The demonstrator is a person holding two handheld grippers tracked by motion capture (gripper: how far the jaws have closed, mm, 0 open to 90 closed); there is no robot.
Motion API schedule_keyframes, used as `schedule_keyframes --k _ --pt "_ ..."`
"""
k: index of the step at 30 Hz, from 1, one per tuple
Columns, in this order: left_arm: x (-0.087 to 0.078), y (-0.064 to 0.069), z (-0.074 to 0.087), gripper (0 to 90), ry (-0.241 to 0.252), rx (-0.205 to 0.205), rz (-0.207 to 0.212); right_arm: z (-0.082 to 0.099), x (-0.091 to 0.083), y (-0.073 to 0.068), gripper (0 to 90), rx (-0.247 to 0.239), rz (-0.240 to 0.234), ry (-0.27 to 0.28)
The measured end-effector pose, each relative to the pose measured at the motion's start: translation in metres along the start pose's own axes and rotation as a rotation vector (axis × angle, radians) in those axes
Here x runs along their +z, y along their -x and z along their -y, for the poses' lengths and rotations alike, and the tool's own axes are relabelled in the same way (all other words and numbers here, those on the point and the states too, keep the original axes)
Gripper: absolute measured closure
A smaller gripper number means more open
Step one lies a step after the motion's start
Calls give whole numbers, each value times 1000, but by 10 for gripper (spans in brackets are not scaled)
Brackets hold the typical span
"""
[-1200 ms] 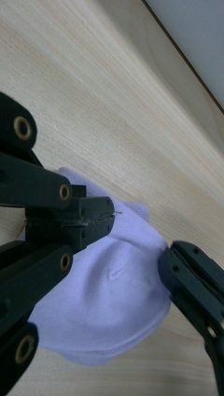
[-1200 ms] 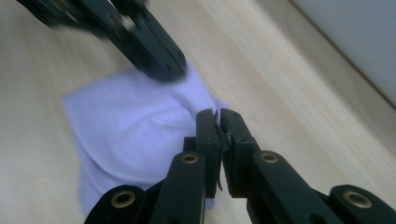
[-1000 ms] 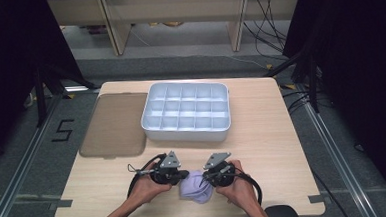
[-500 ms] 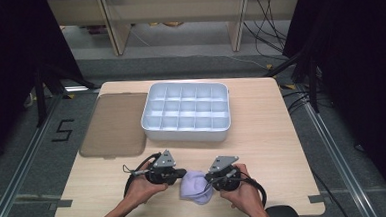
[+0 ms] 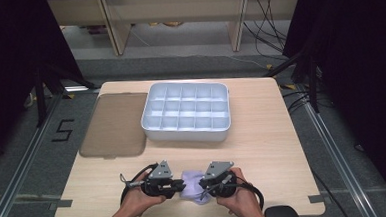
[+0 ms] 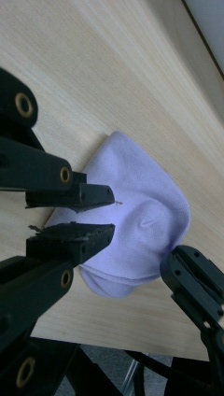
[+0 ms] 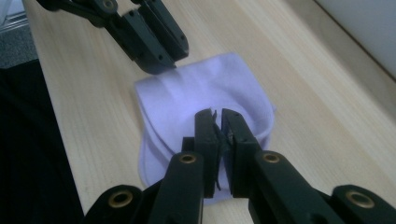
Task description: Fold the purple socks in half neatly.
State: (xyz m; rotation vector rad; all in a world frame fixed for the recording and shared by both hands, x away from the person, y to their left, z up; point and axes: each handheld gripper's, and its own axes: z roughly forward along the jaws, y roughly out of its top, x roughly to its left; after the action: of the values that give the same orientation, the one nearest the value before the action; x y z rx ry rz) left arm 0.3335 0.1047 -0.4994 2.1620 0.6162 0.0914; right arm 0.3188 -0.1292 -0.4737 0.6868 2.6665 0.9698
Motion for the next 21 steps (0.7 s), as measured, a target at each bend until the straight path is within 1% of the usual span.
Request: schedule_keyframes --k 1,2,3,4,5,6,7,8,9,10,11,12,13,14,15,16,17,18,19,20,21 --pt "-1 0 1 759 -4 -20 -9 -1 -1 -2 859 -9 9 11" --pt "-2 -1 2 726 2 -36 -9 -1 0 -3 860 -20 2 15" --pt "-4 -1 3 684 7 -61 0 -1 1 -4 861 -18 -12 6" --pt "-5 -1 3 665 1 -73 -5 0 3 -4 860 -44 -24 -8" --pt "-5 -2 4 649 4 -83 0 1 6 -5 862 -35 -31 -13" --pt "-6 -2 5 628 -6 -101 -5 2 8 -7 864 -24 -36 -28" --pt "-6 -2 6 596 -8 -122 -10 4 10 -8 866 1 -46 -52" --pt "-7 -5 7 575 -22 -120 -26 5 13 -8 868 -12 -55 -65" --pt "-7 -6 8 574 -20 -122 -22 7 17 -7 870 -14 -45 -72" --pt "-7 -7 9 569 -21 -134 -25 8 17 -7 872 10 -54 -92" --pt "-7 -8 8 558 -20 -137 -27 9 17 -8 873 26 -61 -97" --pt "-7 -8 8 550 -20 -153 -24 9 17 -8 873 29 -62 -94" --pt "-6 -8 8 544 -23 -169 -21 9 18 -6 873 17 -56 -86" --pt "-5 -10 8 540 -30 -162 -10 9 18 -7 874 22 -58 -83" --pt "-4 -9 9 536 -22 -183 -9 9 18 -7 874 26 -57 -81" --pt "-2 -10 9 535 -36 -198 3 9 18 -7 874 26 -57 -81" --pt "-1 -10 10 535 -40 -207 4 9 19 -7 874 24 -56 -79" --pt "1 -10 11 535 -44 -212 16 10 19 -6 874 13 -57 -74" --pt "3 -9 11 535 -48 -228 19 10 19 -7 874 38 -57 -74" --pt "4 -9 11 535 -48 -225 27 10 18 -7 874 55 -57 -89" --pt "5 -9 11 535 -61 -232 22 10 18 -8 874 70 -49 -98"
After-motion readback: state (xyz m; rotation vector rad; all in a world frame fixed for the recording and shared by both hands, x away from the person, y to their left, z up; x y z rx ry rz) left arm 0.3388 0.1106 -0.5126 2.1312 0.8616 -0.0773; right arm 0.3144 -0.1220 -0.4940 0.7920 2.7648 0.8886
